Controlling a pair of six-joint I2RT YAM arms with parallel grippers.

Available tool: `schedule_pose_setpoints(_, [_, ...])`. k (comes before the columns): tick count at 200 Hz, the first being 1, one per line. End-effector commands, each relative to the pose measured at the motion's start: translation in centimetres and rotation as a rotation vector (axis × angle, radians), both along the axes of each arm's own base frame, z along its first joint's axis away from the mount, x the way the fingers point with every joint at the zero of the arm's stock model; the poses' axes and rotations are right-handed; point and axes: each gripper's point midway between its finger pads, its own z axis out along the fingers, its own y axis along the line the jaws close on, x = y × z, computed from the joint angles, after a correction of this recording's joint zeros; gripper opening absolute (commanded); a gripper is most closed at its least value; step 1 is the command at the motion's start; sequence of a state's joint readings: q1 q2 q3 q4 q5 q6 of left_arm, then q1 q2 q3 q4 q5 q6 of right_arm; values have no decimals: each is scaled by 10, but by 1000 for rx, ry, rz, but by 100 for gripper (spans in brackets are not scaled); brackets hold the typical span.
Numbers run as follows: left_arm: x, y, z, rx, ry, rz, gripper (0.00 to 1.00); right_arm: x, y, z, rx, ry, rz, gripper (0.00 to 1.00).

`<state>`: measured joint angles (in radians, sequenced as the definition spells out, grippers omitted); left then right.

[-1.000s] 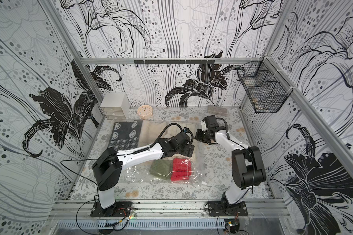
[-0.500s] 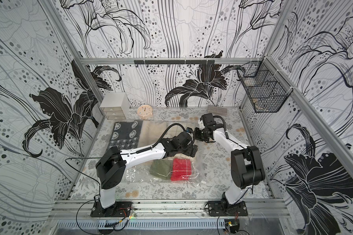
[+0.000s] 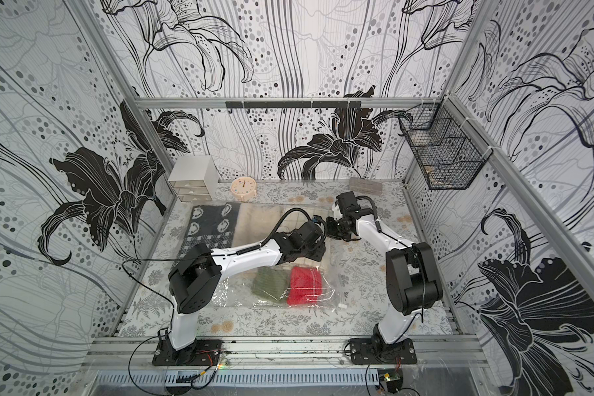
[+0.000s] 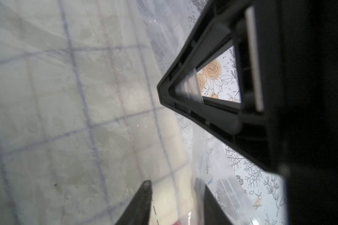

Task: Take the scarf out of the vacuum bag
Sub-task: Open the vacuum bag at the center of the board.

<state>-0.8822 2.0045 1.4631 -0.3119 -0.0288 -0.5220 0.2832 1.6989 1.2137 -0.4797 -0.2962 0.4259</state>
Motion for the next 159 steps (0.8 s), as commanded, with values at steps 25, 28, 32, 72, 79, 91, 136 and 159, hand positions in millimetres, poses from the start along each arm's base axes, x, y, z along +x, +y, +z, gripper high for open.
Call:
schedule_pose_setpoints(25, [11,27,-22,-4,24,44,9,-8,15,14,49,-5,51,7])
schedule_pose_setpoints(28, [11,28,-22,-4,23,47,8,-8,15,14,49,-4,50,7])
schedule_pose_setpoints(32, [12,30,-22,-2,22,51,6,-8,15,13,51,-3,51,7])
schedule_pose_setpoints(72, [10,34,-21,-25,7,61,0,-8,16,13,57,-9,57,9])
schedule_pose_setpoints(79, [10,33,-19,-37,0,59,0,-7,17,13,57,-11,59,12])
schedule_pose_setpoints(91, [10,33,-15,-55,-10,60,0,-8,15,13,54,-11,59,24])
schedule_pose_setpoints(136, [11,40,-5,-75,-34,85,0,-15,-13,25,73,-95,-18,48])
schedule_pose_setpoints(159, [14,47,1,-82,-49,108,0,-21,-24,14,50,-98,-54,52])
